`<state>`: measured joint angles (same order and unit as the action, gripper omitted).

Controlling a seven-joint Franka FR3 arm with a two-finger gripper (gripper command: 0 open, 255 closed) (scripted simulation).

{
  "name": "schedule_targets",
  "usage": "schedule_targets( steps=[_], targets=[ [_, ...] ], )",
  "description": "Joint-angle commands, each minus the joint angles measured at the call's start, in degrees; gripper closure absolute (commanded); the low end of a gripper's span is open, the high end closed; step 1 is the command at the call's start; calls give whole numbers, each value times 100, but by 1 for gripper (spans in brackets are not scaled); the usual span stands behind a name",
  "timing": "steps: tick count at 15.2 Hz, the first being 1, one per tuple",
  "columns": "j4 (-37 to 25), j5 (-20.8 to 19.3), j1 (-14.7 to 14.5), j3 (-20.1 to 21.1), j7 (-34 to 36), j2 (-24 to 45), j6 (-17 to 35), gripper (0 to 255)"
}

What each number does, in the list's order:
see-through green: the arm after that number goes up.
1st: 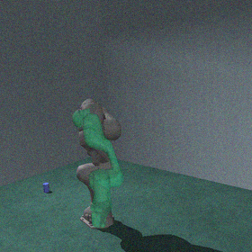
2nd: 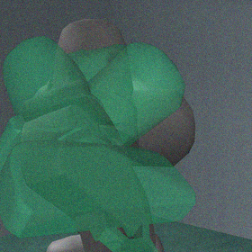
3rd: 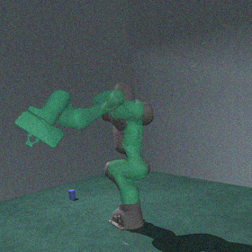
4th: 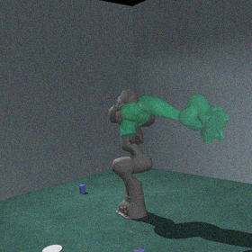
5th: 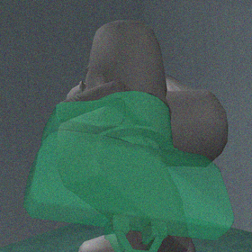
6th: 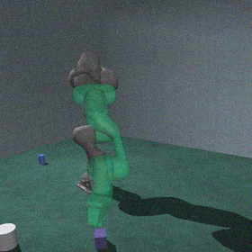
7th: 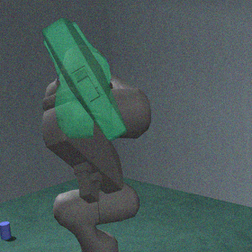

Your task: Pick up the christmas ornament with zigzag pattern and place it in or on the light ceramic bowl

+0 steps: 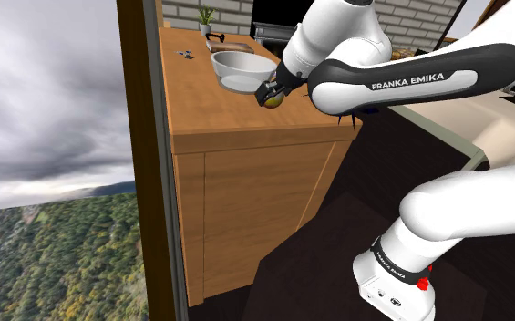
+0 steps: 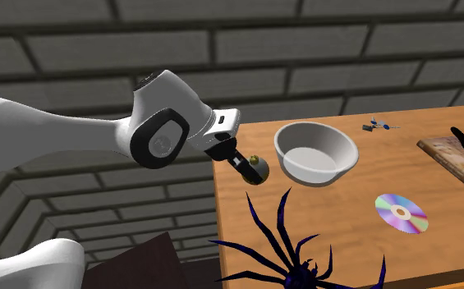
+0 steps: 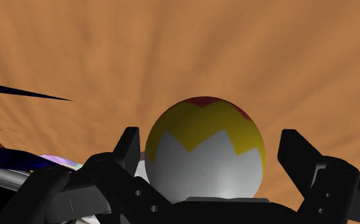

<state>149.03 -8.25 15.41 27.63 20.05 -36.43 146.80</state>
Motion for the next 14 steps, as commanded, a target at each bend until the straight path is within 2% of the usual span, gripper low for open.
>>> schedule_targets(
  steps=[1,4,5,14],
  targets=[
    [-3,-4,6,4,3,9,8,0],
    [-2,-3,5,4,3,8,7,0],
    [-2,-3,5,4,3,8,7,255],
    [-3,-4,6,4,3,9,8,255]
  ],
)
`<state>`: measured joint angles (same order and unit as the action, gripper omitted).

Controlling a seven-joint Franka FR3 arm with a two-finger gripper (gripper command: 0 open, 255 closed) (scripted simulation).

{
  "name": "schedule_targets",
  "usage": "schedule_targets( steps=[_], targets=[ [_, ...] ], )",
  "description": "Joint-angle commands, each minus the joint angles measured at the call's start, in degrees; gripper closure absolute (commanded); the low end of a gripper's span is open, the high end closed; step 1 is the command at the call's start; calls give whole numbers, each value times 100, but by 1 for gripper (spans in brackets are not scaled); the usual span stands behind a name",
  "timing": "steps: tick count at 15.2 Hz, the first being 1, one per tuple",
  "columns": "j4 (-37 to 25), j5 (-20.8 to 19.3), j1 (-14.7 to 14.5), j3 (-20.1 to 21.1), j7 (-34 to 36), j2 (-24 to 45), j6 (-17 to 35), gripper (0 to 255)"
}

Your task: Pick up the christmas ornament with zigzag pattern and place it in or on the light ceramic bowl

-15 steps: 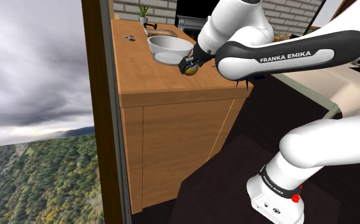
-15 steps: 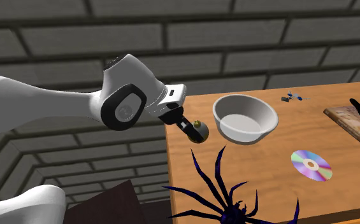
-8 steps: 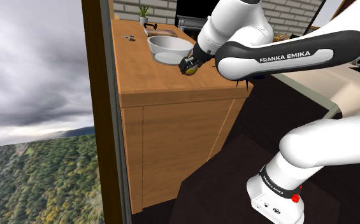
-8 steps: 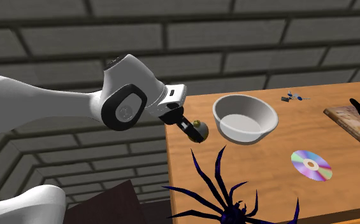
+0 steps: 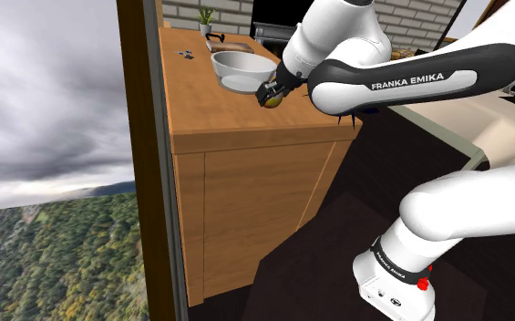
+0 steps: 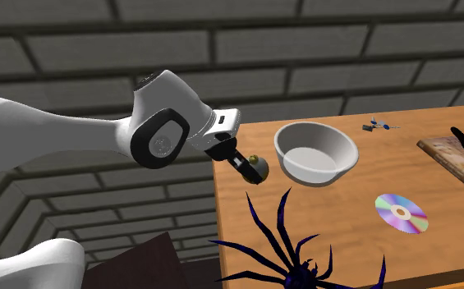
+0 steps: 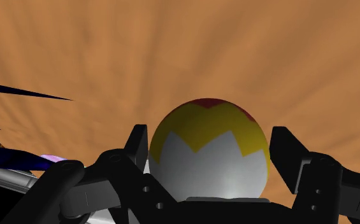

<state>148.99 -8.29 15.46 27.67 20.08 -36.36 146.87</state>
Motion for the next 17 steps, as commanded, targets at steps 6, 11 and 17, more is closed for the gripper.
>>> schedule_targets(
  steps=[6,11,17],
  targets=[
    [-359,84,-93,-163,-196,-108,-471,255],
    [-687,132,-137,-271,-337,-161,-850,255],
    [-1112,172,-161,-375,-485,-182,-1292,255]
  ],
)
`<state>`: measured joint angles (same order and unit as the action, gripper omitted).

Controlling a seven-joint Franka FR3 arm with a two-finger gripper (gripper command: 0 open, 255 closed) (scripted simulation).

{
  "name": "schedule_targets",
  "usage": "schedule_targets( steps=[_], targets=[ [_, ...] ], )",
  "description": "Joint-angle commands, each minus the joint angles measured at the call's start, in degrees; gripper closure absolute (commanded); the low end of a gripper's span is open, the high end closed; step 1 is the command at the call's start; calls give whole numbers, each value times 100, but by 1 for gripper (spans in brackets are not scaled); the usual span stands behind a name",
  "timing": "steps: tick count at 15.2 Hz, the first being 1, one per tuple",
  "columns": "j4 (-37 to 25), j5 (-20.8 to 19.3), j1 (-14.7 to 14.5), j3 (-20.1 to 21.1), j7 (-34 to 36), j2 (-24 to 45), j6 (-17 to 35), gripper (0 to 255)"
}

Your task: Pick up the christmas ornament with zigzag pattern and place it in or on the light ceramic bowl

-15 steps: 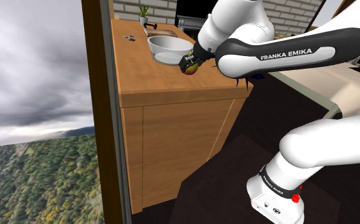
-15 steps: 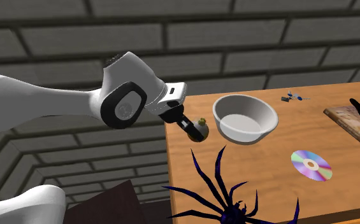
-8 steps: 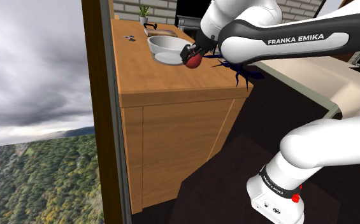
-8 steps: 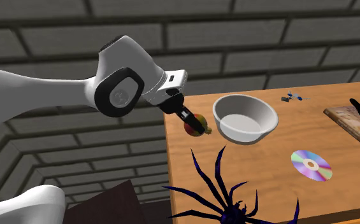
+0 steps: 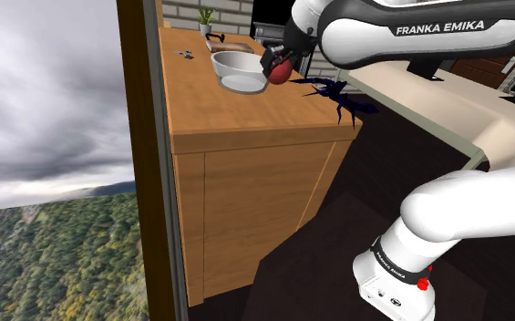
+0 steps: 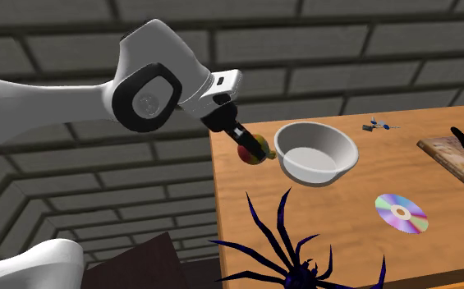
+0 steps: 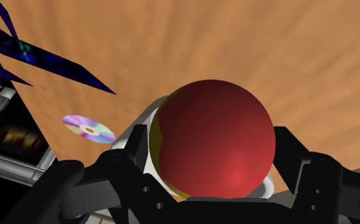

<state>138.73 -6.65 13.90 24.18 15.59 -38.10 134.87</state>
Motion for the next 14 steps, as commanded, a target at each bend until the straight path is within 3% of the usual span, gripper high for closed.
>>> schedule_targets(
  steps=[1,12,14],
  targets=[
    [-160,13,-7,-41,-59,-7,-165,255],
    [-1041,43,11,-165,-281,81,-946,255],
    [-1175,-14,92,-134,-273,298,-862,255]
  ],
)
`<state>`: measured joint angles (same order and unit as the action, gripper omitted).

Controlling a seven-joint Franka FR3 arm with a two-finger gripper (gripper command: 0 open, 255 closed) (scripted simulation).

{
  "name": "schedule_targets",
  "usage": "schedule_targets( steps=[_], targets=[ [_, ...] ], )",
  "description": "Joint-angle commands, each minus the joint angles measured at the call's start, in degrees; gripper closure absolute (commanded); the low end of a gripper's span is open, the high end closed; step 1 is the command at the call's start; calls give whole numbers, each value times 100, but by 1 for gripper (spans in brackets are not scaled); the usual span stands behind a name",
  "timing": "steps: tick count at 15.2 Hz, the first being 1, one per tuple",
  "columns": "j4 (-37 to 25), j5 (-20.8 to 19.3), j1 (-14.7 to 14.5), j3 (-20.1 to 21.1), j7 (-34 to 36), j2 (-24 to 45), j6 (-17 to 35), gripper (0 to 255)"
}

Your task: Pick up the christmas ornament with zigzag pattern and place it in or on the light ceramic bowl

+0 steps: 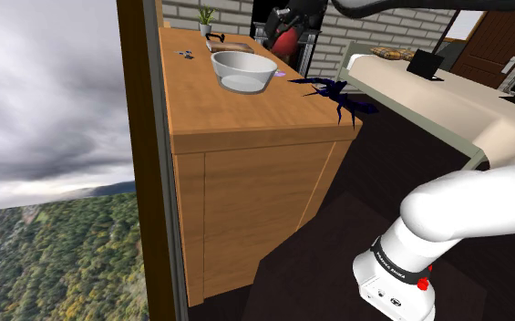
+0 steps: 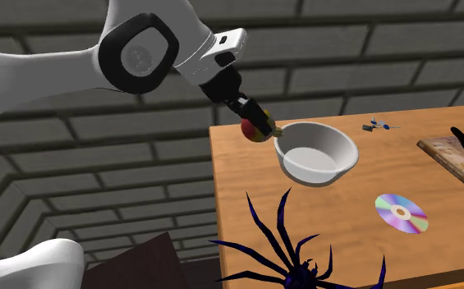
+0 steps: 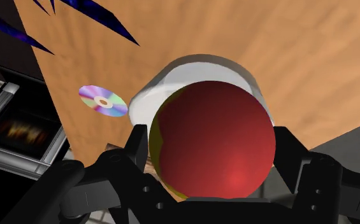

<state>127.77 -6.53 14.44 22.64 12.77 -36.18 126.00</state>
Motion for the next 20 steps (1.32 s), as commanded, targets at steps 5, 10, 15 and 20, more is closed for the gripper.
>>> schedule_targets(
  steps=[5,10,15,20],
  targets=[
    [-825,-389,434,229,113,1209,359,255],
    [-1772,-929,766,490,319,2378,474,255],
    [-1976,-1255,845,578,511,2858,666,255],
    [-1617,-1378,864,590,679,2870,1017,255]
  ],
)
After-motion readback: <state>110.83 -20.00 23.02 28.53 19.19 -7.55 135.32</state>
